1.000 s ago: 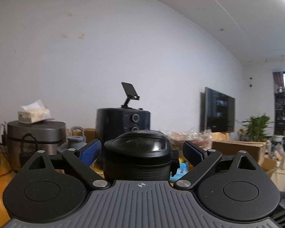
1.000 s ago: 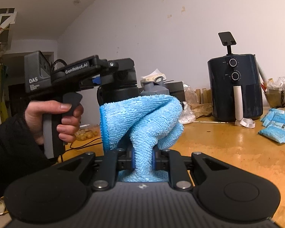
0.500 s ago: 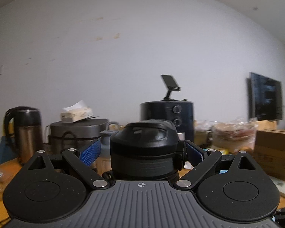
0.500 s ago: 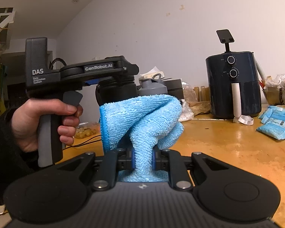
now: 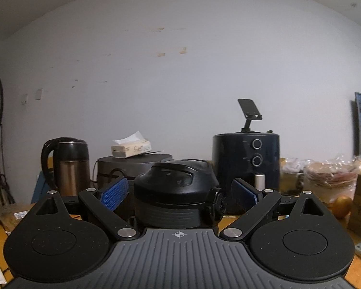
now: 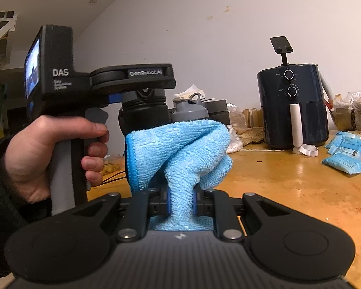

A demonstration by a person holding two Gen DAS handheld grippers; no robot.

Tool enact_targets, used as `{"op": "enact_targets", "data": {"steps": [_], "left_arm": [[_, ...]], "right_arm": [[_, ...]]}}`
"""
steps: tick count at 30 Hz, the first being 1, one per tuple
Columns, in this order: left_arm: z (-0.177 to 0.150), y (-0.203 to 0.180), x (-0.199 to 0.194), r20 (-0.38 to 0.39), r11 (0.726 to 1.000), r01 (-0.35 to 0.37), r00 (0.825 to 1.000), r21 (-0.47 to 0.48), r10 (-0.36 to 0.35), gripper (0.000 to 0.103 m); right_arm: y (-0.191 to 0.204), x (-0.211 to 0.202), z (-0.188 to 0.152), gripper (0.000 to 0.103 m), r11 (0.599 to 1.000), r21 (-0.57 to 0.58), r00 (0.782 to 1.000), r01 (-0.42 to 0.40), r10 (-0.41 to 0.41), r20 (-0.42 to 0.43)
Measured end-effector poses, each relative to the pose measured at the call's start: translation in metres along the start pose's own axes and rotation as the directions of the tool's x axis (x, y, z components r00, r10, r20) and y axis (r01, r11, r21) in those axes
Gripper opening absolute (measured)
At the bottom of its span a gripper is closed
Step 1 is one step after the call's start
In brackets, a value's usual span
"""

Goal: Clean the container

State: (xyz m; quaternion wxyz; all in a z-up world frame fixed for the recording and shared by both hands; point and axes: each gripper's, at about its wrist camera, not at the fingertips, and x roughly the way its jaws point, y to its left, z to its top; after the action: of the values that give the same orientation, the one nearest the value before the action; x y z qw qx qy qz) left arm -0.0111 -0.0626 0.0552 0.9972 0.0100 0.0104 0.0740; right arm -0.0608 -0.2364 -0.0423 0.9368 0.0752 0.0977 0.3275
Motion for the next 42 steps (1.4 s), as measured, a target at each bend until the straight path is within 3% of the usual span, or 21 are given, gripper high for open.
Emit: {"op": "enact_targets", "data": {"steps": [5, 17, 25, 37, 42], "left_arm": [[0.0, -0.004, 0.001, -0.008, 0.998, -0.059, 0.998, -0.018, 0.059, 0.094], [-0.001, -0.012, 0.001, 0.007, 0.994, -0.11, 0.994, 0.019, 0.11, 0.093], [-0.001, -0.016, 0.001, 0.0, 0.993, -0.114, 0.993, 0.026, 0.114, 0.069], [-0.003, -0.016, 0.0, 0.005, 0.993, -0.115, 0.993, 0.03, 0.115, 0.069], [-0.004, -0.01, 0.001, 0.005, 0.996, -0.083, 0.997, 0.031, 0.083, 0.069]], "right_arm": [[-0.001, -0.002, 0.0, 0.011, 1.0, 0.005, 1.0, 0.001, -0.001, 0.003], [-0.002, -0.004, 0.0, 0.011, 1.0, 0.012, 1.0, 0.003, -0.003, 0.006], [-0.003, -0.006, 0.001, 0.011, 1.0, 0.01, 1.0, 0.005, -0.005, 0.006], [0.003, -0.006, 0.001, 0.011, 1.0, 0.012, 1.0, 0.013, -0.013, 0.007], [0.001, -0.005, 0.0, 0.011, 1.0, 0.014, 1.0, 0.014, -0.014, 0.005]]}}
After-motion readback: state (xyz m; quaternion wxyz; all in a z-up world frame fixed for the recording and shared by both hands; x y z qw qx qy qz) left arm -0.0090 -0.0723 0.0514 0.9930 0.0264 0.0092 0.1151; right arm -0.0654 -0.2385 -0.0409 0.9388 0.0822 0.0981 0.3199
